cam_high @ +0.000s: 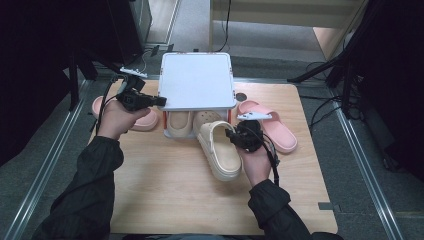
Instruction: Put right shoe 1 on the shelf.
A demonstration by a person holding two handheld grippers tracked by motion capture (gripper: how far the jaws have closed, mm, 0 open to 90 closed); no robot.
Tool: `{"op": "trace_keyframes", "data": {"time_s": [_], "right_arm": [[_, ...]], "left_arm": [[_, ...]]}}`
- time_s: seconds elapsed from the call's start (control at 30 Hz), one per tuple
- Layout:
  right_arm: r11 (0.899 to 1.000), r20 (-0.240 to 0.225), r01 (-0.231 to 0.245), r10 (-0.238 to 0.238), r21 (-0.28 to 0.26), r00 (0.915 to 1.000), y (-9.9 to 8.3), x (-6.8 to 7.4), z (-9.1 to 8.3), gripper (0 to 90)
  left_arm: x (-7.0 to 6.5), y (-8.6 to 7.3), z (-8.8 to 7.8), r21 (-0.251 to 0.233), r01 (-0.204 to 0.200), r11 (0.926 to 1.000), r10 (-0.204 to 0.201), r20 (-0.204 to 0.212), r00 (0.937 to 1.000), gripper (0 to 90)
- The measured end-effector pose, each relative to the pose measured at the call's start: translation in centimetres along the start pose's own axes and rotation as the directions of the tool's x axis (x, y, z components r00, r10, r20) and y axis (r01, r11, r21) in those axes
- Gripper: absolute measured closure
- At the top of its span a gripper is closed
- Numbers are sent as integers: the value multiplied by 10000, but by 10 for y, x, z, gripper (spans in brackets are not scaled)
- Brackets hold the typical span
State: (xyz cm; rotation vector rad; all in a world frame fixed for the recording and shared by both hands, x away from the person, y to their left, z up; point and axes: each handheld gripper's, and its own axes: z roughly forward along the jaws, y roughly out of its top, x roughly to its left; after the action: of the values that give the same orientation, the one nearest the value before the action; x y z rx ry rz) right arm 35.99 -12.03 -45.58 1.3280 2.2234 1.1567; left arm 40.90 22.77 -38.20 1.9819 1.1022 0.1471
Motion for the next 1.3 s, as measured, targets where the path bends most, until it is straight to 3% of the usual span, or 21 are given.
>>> {"op": "trace_keyframes", "data": {"time_s": [0.27,0.43,0.73,0.83,1.0,1.3], "right_arm": [[9999,558,-79,82,-73,9984,11,1,20,762],[9972,465,-751,752,-38,9961,10,-3,34,757],[9983,418,-574,572,41,9975,7,2,44,703],[9992,410,-406,404,41,9983,6,4,44,692],[9985,-12,-530,530,135,9986,5,3,40,621],[9995,-382,-221,213,-221,9990,1,5,13,581]], "left_arm": [[0,0,0,-14,-14,10000,14,-4,10000,890],[0,0,0,-6,-16,10000,16,12,10000,890],[0,0,-1,12,-36,10000,36,13,10000,890],[1,0,0,3,-58,10000,58,13,10000,889],[0,0,0,-18,-34,10000,34,21,10000,888],[0,0,0,-9,-67,10000,67,29,10000,883]]}}
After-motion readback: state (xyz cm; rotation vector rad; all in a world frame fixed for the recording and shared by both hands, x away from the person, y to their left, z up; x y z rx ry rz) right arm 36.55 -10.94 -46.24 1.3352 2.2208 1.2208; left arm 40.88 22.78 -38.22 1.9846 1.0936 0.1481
